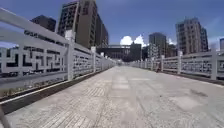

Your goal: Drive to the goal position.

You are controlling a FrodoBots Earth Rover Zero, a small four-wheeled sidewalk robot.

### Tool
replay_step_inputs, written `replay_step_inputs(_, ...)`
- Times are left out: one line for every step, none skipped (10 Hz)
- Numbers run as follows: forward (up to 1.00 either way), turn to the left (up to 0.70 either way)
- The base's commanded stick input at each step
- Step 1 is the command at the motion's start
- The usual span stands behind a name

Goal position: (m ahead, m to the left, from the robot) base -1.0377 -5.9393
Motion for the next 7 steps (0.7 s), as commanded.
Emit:
replay_step_inputs(0.7, 0.0)
replay_step_inputs(0.7, 0.0)
replay_step_inputs(0.7, 0.0)
replay_step_inputs(0.7, 0.0)
replay_step_inputs(0.7, 0.0)
replay_step_inputs(0.7, 0.0)
replay_step_inputs(0.7, 0.0)
